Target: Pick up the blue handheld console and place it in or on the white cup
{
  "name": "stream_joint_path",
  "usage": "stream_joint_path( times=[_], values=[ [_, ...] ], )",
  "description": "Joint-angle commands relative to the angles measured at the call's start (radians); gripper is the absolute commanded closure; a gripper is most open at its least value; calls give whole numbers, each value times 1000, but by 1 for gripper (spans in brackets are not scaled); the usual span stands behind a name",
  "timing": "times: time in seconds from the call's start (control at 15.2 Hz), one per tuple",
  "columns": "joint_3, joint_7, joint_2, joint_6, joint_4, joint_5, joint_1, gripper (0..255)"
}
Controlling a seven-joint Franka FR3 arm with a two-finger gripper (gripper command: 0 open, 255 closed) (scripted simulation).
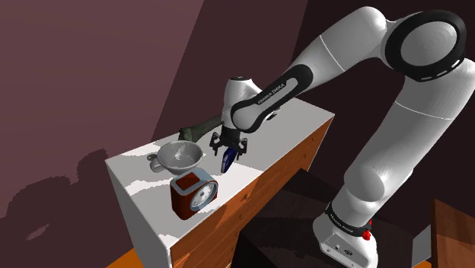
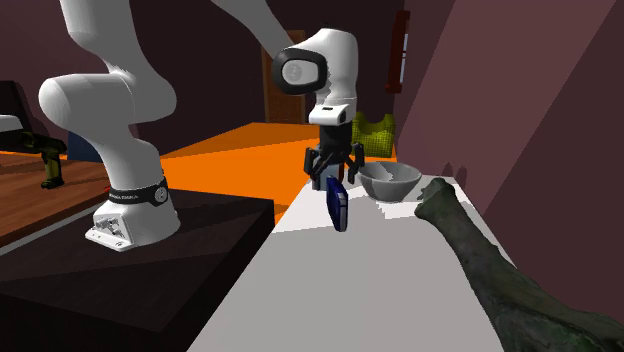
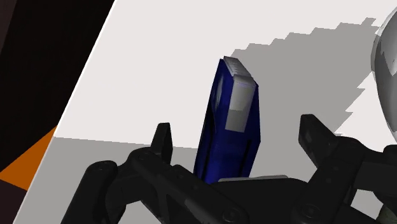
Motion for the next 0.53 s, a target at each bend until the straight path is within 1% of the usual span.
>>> stream_joint_path(
  times=[0.0, 0.4, 0.46],
  values=[
    [1, 8, 9, 10, -2, -7, 2, 0],
    [1, 8, 9, 10, -2, -7, 2, 0],
    [1, 8, 9, 10, -2, -7, 2, 255]
  ],
)
